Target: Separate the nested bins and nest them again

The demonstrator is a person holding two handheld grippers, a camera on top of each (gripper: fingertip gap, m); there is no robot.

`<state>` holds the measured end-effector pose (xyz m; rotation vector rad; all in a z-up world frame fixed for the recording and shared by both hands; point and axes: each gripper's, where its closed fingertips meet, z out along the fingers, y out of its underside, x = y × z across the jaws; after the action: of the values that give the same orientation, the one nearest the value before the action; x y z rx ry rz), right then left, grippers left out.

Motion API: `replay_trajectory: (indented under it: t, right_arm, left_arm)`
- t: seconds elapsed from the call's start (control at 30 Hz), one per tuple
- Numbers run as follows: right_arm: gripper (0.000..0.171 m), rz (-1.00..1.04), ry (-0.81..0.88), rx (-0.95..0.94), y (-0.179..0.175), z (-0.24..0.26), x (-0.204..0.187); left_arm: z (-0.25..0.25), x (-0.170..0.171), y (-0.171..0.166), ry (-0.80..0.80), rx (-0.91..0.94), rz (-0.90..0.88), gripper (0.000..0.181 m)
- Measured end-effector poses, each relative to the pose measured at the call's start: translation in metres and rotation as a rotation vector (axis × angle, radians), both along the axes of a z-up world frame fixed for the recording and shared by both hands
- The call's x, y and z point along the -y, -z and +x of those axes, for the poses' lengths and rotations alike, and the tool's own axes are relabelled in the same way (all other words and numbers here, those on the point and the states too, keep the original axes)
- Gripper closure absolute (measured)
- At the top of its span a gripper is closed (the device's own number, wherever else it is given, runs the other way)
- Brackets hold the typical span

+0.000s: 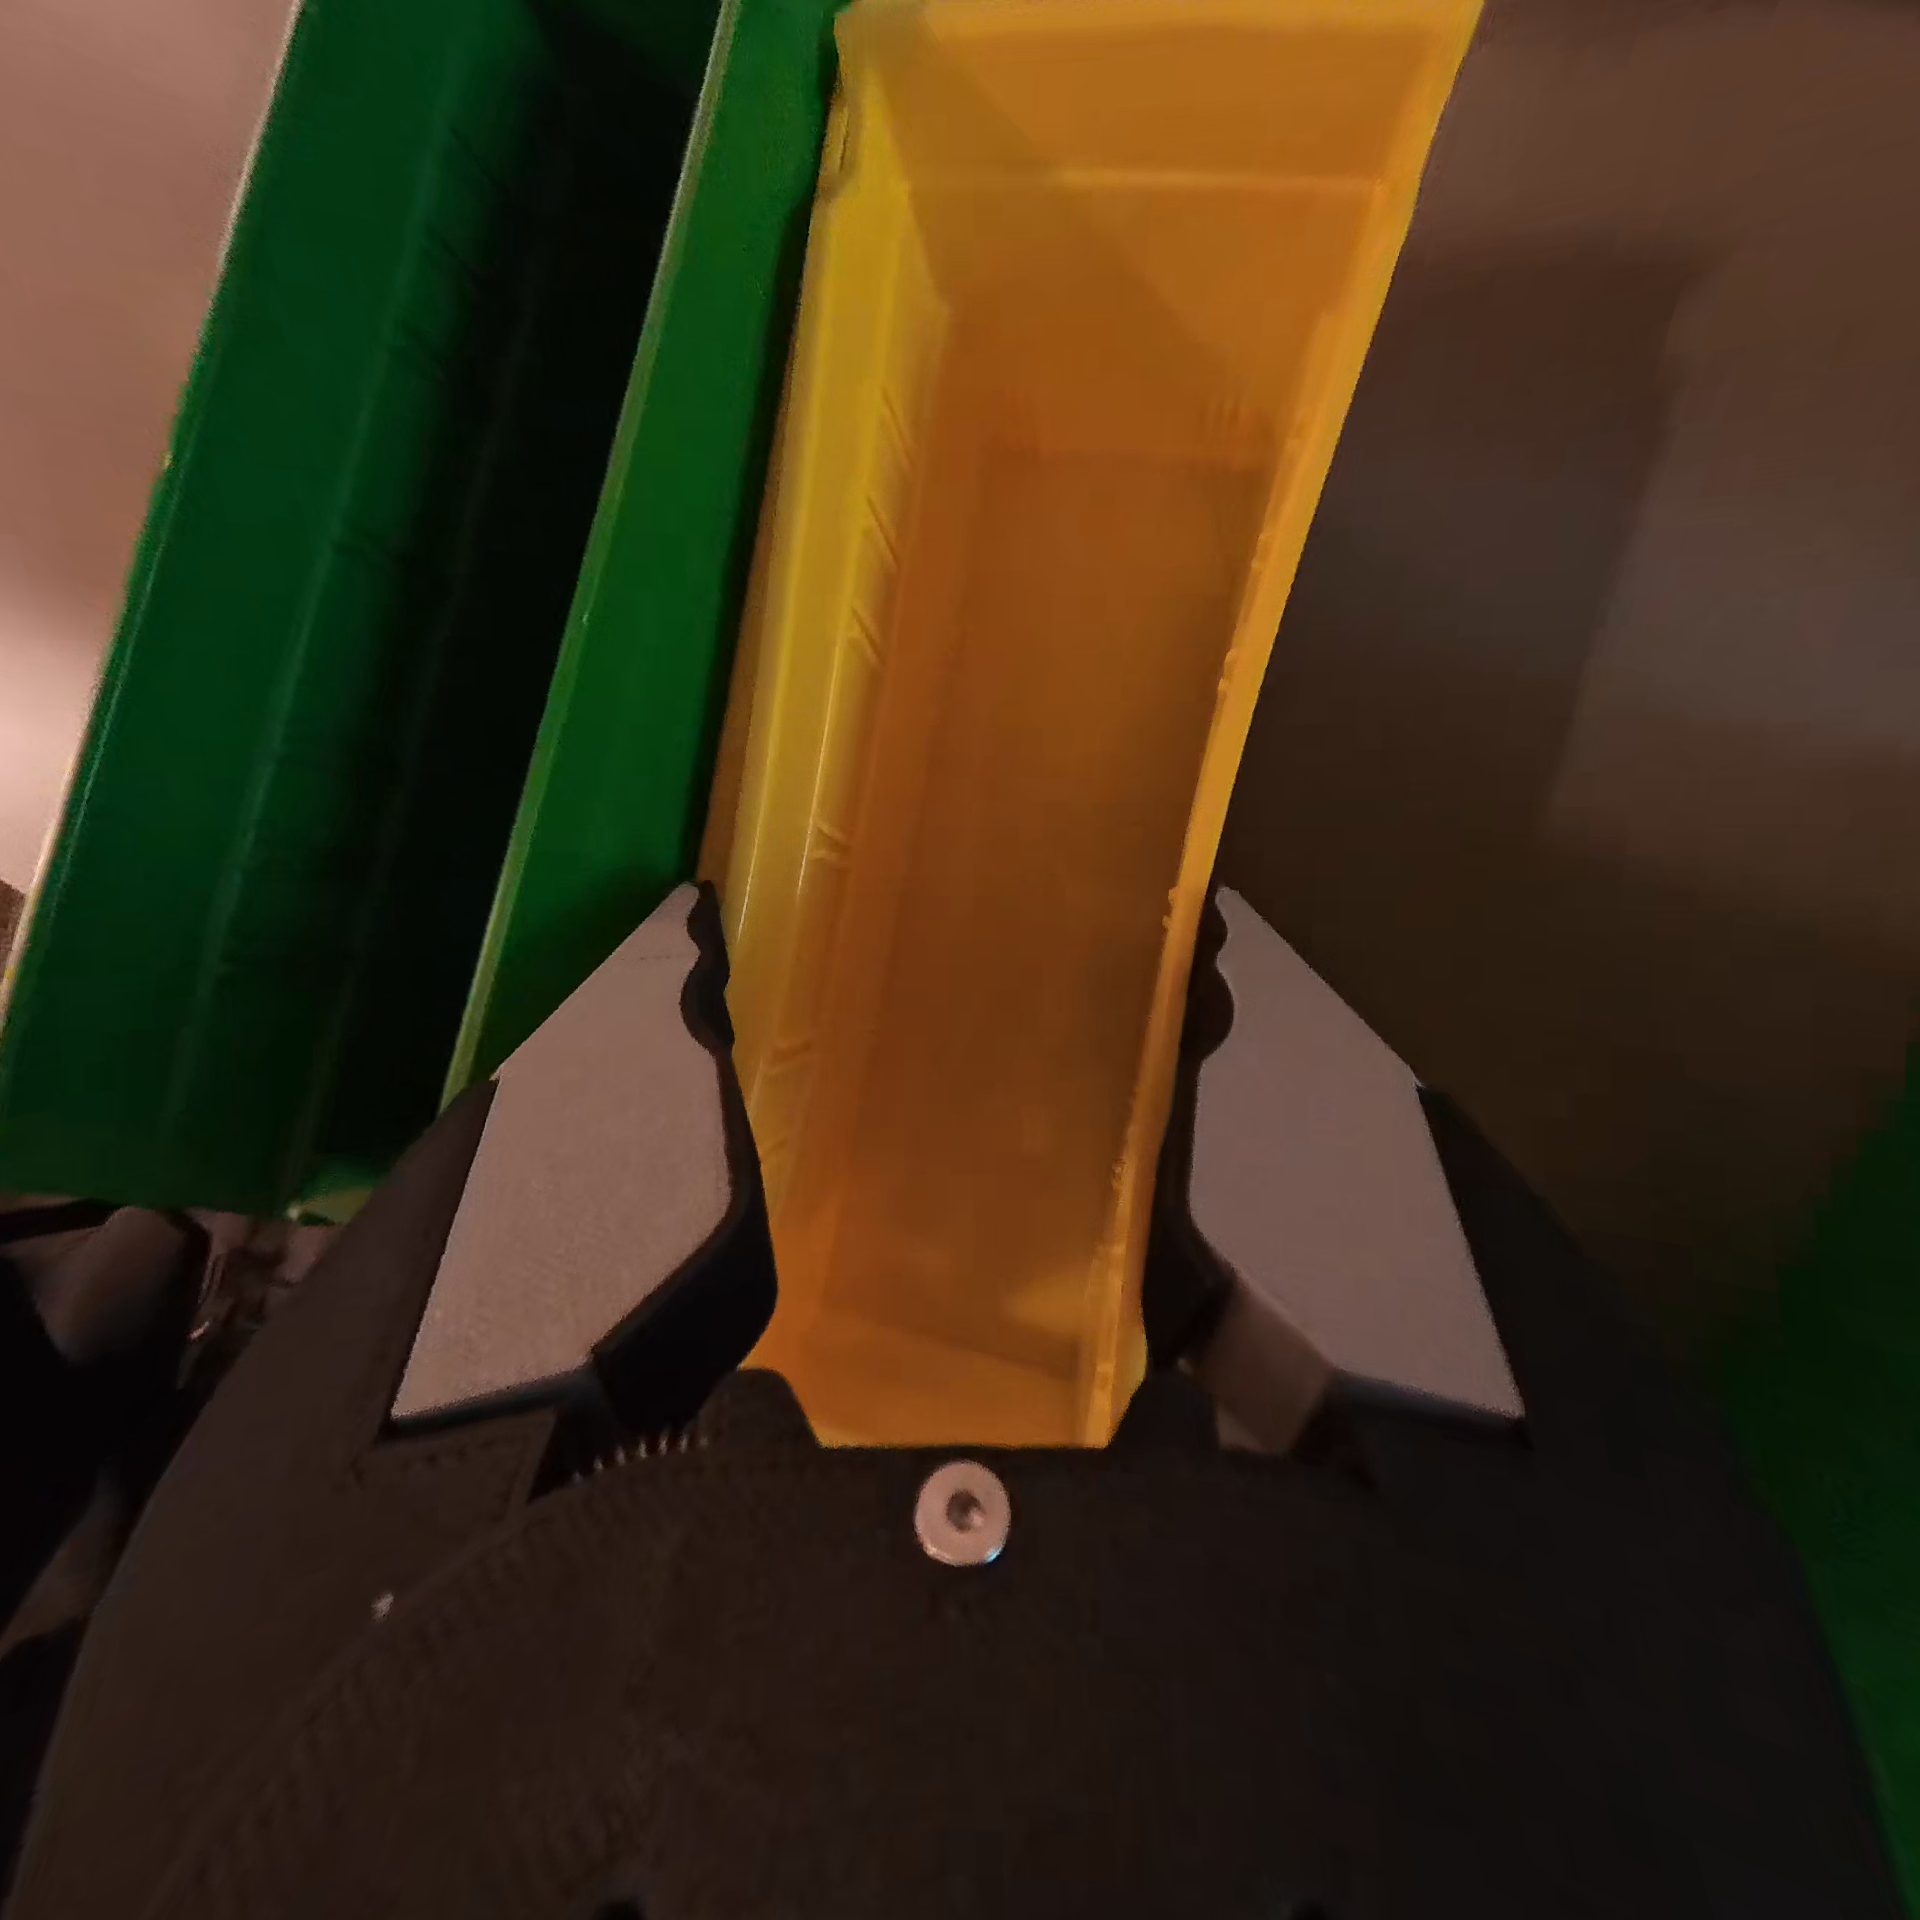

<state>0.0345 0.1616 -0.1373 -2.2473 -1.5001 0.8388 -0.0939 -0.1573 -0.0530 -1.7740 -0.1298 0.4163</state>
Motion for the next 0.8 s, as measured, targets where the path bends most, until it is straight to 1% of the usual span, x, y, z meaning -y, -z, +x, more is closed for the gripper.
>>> replay_trajectory:
  t: [0.2, 0.37, 0.47, 0.53, 0.63, 0.8]
  right_arm:
    - [0.081, 0.014, -0.003, -0.052, -0.001, -0.028, 0.029]
    - [0.079, 0.000, 0.035, -0.117, -0.002, -0.038, 0.039]
    - [0.078, 0.003, 0.062, -0.104, -0.002, -0.031, 0.031]
    - [0.077, 0.059, 0.096, -0.076, 0.000, -0.022, 0.017]
    - [0.070, 0.136, 0.114, -0.034, 0.003, -0.010, 0.004]
    - [0.062, 0.137, 0.127, -0.063, 0.003, -0.009, -0.003]
  left_arm:
    - [0.000, 0.003, -0.003, -0.001, 0.002, 0.013, 0.153]
    - [0.000, 0.002, -0.003, 0.004, -0.002, 0.010, 0.153]
    - [0.002, 0.003, -0.004, 0.008, -0.006, 0.013, 0.153]
    - [0.002, 0.004, -0.006, 0.007, -0.008, 0.019, 0.153]
    - [-0.002, 0.004, -0.005, 0.001, 0.002, 0.024, 0.153]
    - [0.000, 0.002, -0.004, 0.002, -0.002, 0.012, 0.153]
